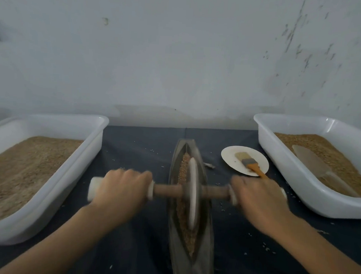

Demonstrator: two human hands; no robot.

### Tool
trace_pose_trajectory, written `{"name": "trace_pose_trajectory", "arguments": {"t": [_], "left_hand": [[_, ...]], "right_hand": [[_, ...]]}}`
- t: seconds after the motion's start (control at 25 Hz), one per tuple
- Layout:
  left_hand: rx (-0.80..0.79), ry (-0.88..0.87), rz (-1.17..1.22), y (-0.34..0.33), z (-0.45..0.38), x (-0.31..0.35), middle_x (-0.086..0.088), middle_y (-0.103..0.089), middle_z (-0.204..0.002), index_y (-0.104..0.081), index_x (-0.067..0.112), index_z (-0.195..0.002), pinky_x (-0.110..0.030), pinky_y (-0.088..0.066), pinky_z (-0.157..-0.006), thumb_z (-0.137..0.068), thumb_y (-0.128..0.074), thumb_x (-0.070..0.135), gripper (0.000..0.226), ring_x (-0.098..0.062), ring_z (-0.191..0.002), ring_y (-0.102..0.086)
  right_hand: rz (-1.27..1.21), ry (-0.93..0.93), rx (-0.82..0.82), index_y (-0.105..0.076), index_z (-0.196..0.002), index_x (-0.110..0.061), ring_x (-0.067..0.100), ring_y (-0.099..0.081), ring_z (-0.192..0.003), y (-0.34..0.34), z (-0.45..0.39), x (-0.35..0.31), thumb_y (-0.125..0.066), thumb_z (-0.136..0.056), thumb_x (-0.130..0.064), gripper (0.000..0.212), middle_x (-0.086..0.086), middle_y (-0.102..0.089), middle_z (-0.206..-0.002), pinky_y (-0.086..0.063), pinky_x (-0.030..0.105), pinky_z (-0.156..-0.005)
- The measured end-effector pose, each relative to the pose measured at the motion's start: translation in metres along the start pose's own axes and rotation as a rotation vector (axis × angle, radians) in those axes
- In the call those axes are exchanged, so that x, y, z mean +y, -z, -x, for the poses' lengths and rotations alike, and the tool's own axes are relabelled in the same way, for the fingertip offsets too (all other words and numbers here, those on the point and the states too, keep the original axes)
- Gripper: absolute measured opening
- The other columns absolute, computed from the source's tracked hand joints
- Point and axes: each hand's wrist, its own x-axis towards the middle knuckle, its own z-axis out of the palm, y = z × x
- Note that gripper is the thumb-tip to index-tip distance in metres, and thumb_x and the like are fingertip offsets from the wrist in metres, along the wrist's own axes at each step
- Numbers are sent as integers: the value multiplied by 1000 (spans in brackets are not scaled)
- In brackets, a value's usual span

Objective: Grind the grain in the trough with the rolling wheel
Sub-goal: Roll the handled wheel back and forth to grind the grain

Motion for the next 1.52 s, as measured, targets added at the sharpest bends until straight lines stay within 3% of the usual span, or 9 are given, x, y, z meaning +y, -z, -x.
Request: {"name": "trace_pose_trajectory", "arguments": {"t": [0.12,0.28,0.52,0.68,0.84,1.04,1.2,1.32,1.52], "left_hand": [[80,-122,-9,15,28,-2,10,-38,-49,-36,31,-66,-23,-8,-43,-57,-75,36,41,-12,-40,-27],[-10,8,-71,6,-17,9,8,-56,-77,-32,31,-81,-31,-30,-54,-83,-58,37,26,-15,-67,-57],[-4,3,-43,-2,-85,5,1,-64,-90,-37,26,-84,-33,-33,-61,-87,-56,32,21,-25,-80,-62],[-1,-66,39,-2,-16,5,9,-54,-72,-31,33,-78,-29,-29,-54,-77,-58,44,30,-14,-63,-56],[80,-158,49,4,26,4,16,-28,-53,-26,37,-70,-21,-4,-46,-55,-62,47,40,-5,-42,-14],[-44,30,70,-13,-44,12,8,-56,-78,-38,30,-82,-30,-39,-61,-85,-53,39,18,-17,-68,-55],[-29,34,66,-13,-82,9,4,-62,-85,-39,27,-83,-33,-37,-61,-88,-53,36,18,-19,-66,-50],[9,-37,49,-11,-41,8,7,-59,-79,-33,31,-81,-31,-35,-58,-80,-62,37,30,-16,-63,-51],[189,-267,147,0,19,7,11,-41,-51,-42,31,-66,-21,-9,-47,-28,-84,34,57,-7,-40,-29]], "right_hand": [[-90,67,-71,-48,-70,-27,7,-41,-40,14,30,-7,-88,-36,-26,52,-8,-45,-53,-35,24,-36],[-17,-124,-240,-39,-87,-29,11,-52,-65,-7,-19,0,-60,-85,-29,22,-10,-48,-70,-44,29,-59],[-19,-200,-121,-41,-86,-22,19,-51,-57,-30,-78,7,-56,-91,-33,19,-4,-53,-67,-45,33,-59],[-33,-7,4,-48,-75,-21,15,-46,-44,-3,-10,-4,-78,-61,-17,33,-6,-50,-57,-38,29,-42],[-61,127,172,-49,-61,-17,14,-37,-35,19,26,-13,-65,-43,-7,26,-2,-44,-47,-21,24,-41],[126,-52,-95,-51,-94,-19,16,-47,-56,-2,-53,-5,-67,-80,-23,21,-4,-56,-76,-31,26,-47],[96,-92,-105,-47,-99,-19,18,-39,-58,-6,-84,4,-60,-87,-28,20,-3,-47,-75,-16,27,-45],[43,-32,-66,-52,-87,-18,16,-50,-52,-3,-35,-4,-76,-68,-17,31,-2,-57,-70,-34,27,-45],[-38,97,89,-54,-61,-19,13,-41,-35,10,26,-12,-86,-28,-15,46,-3,-47,-48,-31,25,-36]]}}
